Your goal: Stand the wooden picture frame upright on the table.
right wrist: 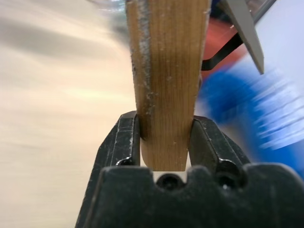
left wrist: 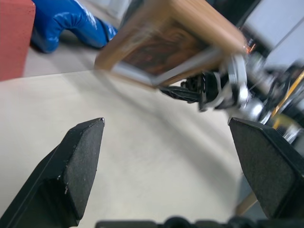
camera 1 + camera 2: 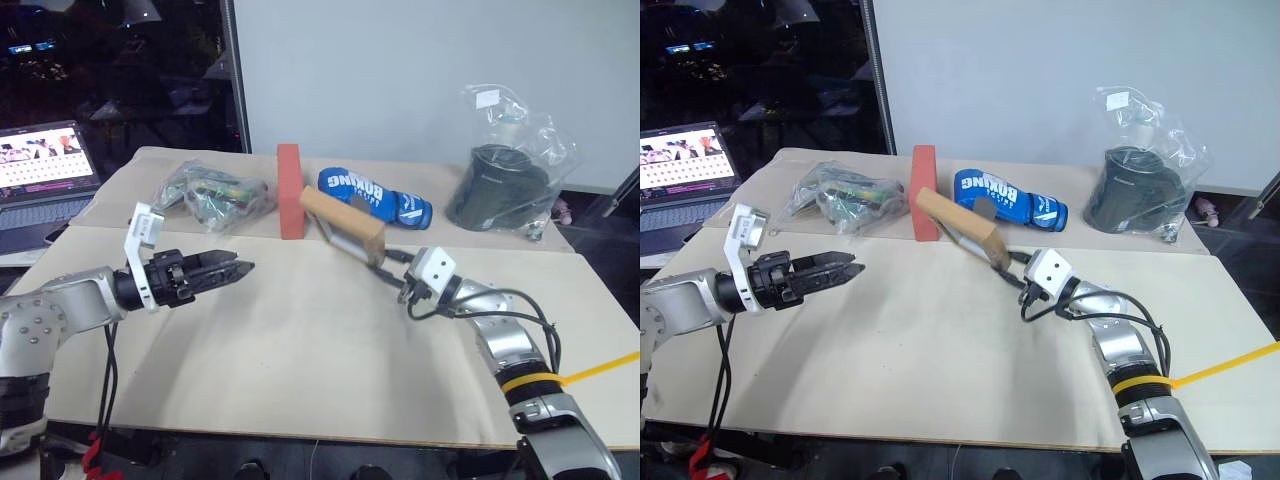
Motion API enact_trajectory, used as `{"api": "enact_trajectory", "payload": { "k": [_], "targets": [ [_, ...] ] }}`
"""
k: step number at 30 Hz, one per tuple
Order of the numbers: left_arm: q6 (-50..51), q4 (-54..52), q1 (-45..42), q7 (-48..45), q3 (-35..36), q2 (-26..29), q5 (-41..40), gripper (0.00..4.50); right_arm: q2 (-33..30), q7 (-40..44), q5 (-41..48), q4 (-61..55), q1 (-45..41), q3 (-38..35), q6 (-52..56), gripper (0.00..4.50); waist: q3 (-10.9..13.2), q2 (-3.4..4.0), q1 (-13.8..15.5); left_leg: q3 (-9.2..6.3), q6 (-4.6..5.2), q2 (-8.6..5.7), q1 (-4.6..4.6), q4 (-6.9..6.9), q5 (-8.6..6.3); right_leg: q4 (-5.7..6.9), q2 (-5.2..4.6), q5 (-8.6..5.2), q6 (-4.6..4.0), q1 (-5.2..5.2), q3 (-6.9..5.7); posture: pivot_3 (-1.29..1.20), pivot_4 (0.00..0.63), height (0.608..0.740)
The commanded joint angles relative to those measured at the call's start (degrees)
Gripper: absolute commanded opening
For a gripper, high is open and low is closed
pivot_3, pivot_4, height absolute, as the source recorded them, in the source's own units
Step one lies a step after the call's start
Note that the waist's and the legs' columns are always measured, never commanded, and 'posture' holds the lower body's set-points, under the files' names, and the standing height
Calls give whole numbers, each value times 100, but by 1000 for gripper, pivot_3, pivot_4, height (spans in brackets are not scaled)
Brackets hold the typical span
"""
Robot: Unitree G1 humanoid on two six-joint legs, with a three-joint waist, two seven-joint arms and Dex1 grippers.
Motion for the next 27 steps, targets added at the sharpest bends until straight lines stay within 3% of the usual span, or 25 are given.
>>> {"api": "enact_trajectory", "payload": {
  "k": [1, 6, 10, 19, 26, 27],
  "targets": [
    [-371, -198, 61, -281, 30, -91, 351, 4500, -41, 200, 676, -232, -209, -402, 1341, 1170, 0, 0, 3, 1, 0, 0, -1, 0, 0, 0, 0, 0, 0, -2, 0, 0, 150, 740],
    [-420, -212, 53, -323, 153, -248, 475, 4500, -105, 313, 617, -75, -119, -339, 2333, 1169, 0, 0, -6, 0, 1, 0, -9, 0, -1, 1, 1, -2, 2, -13, 0, 0, 150, 740],
    [-973, -124, 129, -726, -205, -48, 1330, 4500, -42, 439, 438, 178, -28, -238, 2489, 1168, 0, 0, -20, 1, 2, 0, -10, 0, -1, 1, 1, -4, 5, -15, 0, 0, 150, 740],
    [-1373, 194, -163, -888, -197, -498, 1705, 4500, 45, 617, 926, -360, 275, -411, 3719, 1167, -1, -1, -22, 0, 4, 0, -9, 3, -3, 1, 1, -5, 7, -9, -1, 0, 150, 740],
    [-1300, 158, -193, -966, -261, -656, 1831, 4500, 50, 410, 680, -779, 434, -415, 3455, 1167, -1, -1, -21, -1, 4, 0, -9, 6, -3, 3, 1, -8, 12, -10, -1, 0, 150, 740],
    [-1353, 179, -187, -1012, -282, -660, 1879, 4500, 35, 417, 684, -867, 454, -435, 3410, 1667, -1, -1, -21, 0, 4, 0, -9, 5, -3, 4, 2, -9, 13, -10, -1, 0, 150, 740]
  ]
}}
